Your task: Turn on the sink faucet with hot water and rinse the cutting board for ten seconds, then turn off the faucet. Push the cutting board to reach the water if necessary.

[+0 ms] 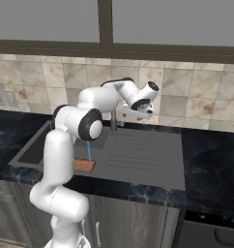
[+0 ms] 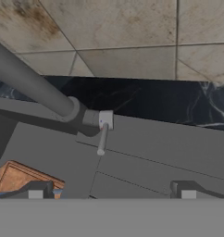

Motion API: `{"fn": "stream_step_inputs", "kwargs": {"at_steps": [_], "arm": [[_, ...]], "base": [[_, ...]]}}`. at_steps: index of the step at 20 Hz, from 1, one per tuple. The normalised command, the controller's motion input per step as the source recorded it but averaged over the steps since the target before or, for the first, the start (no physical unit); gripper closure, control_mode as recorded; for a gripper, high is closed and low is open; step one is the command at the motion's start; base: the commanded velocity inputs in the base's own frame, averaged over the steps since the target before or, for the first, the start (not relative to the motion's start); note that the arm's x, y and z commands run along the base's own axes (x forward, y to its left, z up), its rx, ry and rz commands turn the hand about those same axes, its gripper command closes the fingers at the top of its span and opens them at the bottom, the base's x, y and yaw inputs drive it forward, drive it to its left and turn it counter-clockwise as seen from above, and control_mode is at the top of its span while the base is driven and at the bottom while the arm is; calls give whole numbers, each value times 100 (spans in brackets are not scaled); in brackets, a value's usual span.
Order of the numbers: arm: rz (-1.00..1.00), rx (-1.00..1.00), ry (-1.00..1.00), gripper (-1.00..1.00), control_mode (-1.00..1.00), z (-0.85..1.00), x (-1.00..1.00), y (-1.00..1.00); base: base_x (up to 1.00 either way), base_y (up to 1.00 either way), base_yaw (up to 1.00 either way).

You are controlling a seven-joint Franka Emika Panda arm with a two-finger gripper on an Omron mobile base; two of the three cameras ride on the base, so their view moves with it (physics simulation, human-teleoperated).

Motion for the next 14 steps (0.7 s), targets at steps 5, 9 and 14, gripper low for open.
{"fn": "stream_step_inputs", "kwargs": {"at_steps": [5, 9, 14], "arm": [[0, 0, 0, -100, -100, -11, 26, -7], [0, 0, -2, -100, -100, -12, 15, -3], [0, 0, -6, -100, -100, -7, 0, 0]], "base": [[0, 0, 0], [0, 0, 0], [0, 0, 0]]}}
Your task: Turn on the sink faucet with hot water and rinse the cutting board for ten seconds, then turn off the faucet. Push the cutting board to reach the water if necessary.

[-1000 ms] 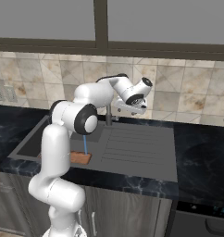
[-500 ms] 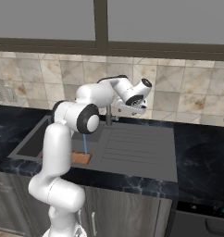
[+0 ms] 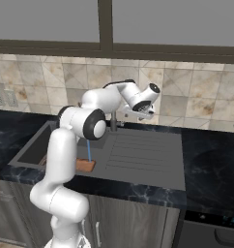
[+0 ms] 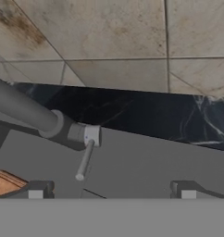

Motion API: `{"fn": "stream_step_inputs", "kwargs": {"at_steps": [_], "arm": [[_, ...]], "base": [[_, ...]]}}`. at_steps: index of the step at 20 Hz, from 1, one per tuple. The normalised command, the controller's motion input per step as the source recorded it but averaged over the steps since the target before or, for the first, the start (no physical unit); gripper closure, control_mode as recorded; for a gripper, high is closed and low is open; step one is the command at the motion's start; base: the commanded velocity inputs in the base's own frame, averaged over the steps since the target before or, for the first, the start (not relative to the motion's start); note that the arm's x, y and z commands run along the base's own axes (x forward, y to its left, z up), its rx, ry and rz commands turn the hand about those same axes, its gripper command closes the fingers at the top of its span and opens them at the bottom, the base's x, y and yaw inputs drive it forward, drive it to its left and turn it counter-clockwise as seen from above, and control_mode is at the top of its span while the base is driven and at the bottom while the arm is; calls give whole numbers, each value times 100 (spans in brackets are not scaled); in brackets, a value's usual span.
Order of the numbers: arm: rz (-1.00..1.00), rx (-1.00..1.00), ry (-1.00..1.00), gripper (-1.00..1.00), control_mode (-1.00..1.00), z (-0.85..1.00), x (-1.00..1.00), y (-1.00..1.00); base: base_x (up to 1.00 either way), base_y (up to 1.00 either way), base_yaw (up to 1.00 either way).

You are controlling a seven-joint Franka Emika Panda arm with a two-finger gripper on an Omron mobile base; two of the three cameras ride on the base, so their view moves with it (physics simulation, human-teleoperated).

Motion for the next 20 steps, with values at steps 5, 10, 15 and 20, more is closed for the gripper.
{"fn": "stream_step_inputs", "kwargs": {"at_steps": [5, 10, 15, 20], "arm": [[0, 0, -8, -100, -100, -10, 0, 0], [0, 0, -6, -100, -100, -17, 3, 0], [0, 0, -3, -100, -100, -15, 19, 0], [0, 0, -2, -100, -100, -4, 10, -2]], "base": [[0, 0, 0], [0, 0, 0], [0, 0, 0], [0, 0, 0]]}}
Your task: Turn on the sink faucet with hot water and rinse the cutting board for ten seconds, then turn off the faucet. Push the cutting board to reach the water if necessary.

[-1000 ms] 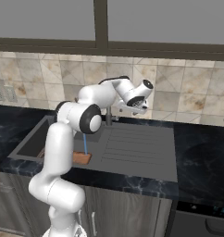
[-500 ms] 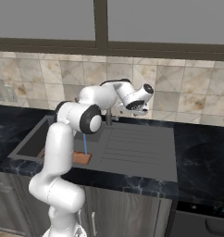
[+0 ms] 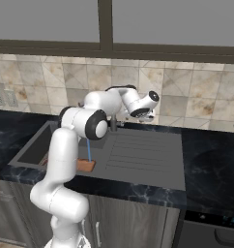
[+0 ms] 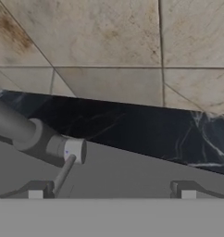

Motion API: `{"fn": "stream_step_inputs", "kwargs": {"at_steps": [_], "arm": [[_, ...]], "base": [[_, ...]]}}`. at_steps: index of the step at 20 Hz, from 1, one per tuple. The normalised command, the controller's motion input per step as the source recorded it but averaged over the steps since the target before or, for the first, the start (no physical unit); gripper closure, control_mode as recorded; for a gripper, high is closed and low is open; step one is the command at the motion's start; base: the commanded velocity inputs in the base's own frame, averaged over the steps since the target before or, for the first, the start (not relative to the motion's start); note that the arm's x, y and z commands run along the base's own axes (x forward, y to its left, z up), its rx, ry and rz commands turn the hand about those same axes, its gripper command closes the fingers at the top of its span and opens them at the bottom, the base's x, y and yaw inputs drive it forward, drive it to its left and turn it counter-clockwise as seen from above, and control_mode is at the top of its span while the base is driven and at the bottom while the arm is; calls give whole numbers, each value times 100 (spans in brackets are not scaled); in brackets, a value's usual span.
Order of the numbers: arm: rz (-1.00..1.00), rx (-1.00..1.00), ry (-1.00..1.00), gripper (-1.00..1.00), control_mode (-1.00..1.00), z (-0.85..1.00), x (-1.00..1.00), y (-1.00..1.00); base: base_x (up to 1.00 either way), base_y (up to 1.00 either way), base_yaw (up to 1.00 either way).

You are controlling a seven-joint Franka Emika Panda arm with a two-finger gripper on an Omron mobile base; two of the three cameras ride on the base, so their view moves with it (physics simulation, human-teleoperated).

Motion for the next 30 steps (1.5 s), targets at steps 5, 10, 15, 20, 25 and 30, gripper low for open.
{"fn": "stream_step_inputs", "kwargs": {"at_steps": [5, 10, 15, 20, 25, 30], "arm": [[0, 0, -1, -100, -100, -2, 0, -5], [0, 0, -1, -100, -100, -13, 0, -2], [0, 0, 0, -100, -100, -12, 0, 0], [0, 0, 0, -100, -100, -3, 0, 0], [0, 0, 0, -100, -100, -1, 2, 0], [0, 0, 0, -100, -100, -11, 6, -1]], "base": [[0, 0, 0], [0, 0, 0], [0, 0, 0], [0, 0, 0], [0, 0, 0], [0, 0, 0]]}}
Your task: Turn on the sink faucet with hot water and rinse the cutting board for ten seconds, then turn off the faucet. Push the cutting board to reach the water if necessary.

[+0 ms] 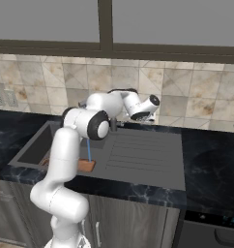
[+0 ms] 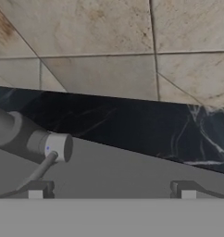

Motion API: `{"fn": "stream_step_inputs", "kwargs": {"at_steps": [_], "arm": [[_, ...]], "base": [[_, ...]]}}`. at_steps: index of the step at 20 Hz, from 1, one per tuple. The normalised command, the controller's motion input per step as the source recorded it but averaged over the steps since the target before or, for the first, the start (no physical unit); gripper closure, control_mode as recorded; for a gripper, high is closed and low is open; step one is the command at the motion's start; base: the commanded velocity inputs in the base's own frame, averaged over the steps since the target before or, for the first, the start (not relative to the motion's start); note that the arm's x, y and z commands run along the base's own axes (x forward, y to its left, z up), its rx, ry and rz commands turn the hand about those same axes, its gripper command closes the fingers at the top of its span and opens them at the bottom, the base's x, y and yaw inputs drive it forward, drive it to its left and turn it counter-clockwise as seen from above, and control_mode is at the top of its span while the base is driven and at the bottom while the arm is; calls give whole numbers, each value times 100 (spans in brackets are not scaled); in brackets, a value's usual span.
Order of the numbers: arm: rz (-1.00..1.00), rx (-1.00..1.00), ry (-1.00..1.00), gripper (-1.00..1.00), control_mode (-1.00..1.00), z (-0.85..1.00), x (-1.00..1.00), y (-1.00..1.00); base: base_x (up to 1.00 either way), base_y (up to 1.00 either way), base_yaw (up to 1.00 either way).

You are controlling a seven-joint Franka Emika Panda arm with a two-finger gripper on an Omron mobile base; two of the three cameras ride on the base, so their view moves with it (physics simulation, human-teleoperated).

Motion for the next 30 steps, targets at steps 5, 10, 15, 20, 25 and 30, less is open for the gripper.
{"fn": "stream_step_inputs", "kwargs": {"at_steps": [5, 10, 15, 20, 25, 30], "arm": [[0, 0, 0, -100, -100, -14, 7, -6], [0, 0, 0, -100, -100, -16, 0, 0], [0, 0, 0, -100, -100, -4, 0, 1], [-1, 0, 0, -100, -100, 0, 0, 5], [-1, 0, 0, -100, -100, 0, 0, 12], [-1, 0, 0, -100, -100, 0, 0, 17]], "base": [[0, 0, 0], [0, 0, 0], [0, 0, 0], [0, 0, 0], [0, 0, 0], [0, 0, 0]]}}
